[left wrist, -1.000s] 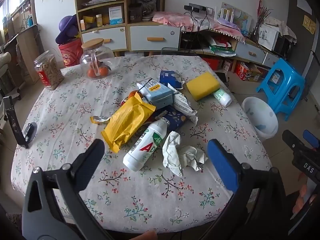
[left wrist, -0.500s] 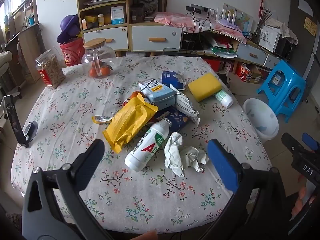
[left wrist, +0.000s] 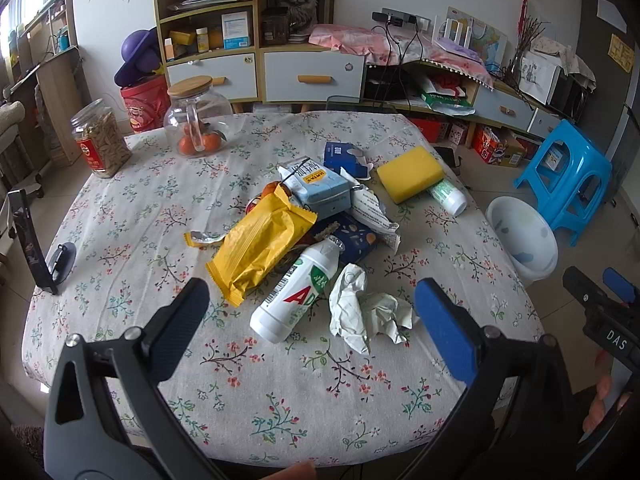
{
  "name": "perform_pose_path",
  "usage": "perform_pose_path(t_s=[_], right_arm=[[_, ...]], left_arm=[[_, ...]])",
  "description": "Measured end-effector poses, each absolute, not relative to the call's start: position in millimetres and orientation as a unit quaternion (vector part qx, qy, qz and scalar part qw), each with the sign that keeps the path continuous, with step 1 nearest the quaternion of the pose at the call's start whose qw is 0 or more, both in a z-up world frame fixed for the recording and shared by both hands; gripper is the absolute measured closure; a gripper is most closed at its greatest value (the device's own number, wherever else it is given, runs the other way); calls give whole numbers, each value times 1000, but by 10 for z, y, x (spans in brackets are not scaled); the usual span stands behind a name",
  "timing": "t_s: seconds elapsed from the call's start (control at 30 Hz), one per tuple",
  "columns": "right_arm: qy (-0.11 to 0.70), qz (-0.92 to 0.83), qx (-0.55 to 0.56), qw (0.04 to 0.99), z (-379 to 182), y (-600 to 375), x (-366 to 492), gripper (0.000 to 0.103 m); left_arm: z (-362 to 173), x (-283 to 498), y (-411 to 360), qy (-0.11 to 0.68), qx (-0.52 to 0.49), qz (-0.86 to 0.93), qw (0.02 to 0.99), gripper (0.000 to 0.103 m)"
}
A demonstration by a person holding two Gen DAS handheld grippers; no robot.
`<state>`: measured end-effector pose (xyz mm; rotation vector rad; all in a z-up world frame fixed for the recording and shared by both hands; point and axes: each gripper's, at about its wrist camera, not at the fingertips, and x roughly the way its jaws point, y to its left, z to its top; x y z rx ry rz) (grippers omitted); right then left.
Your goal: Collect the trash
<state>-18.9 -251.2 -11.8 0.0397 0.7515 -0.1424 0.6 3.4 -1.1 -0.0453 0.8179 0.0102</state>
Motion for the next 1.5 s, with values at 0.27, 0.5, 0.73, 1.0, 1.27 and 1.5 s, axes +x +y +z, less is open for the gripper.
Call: perform_pose_path(t_s=[0.27, 0.5, 0.73, 1.0, 1.27, 1.5], right_arm=[[368, -69, 21, 927, -112, -2519, -189, 0], [369, -67, 21, 927, -105, -2531, -187, 0], [369, -67, 23, 927, -109, -2531, -187, 0], [370, -67, 23, 926, -106, -2536, -186, 0], [371, -66, 24, 926, -103, -2544, -187, 0], [371, -66, 25, 926, -102, -2545, -187, 0]], left_arm=[[-10, 7, 37, 398, -22, 5, 917, 1], [-6, 10, 40, 398, -22, 5, 917, 1], [-7, 10, 39, 398, -23, 5, 917, 1], [-7, 11, 40, 398, -23, 5, 917, 1], [-6, 12, 41, 399, -23, 5, 917, 1], [-7, 12, 42, 399, -23, 5, 917, 1]])
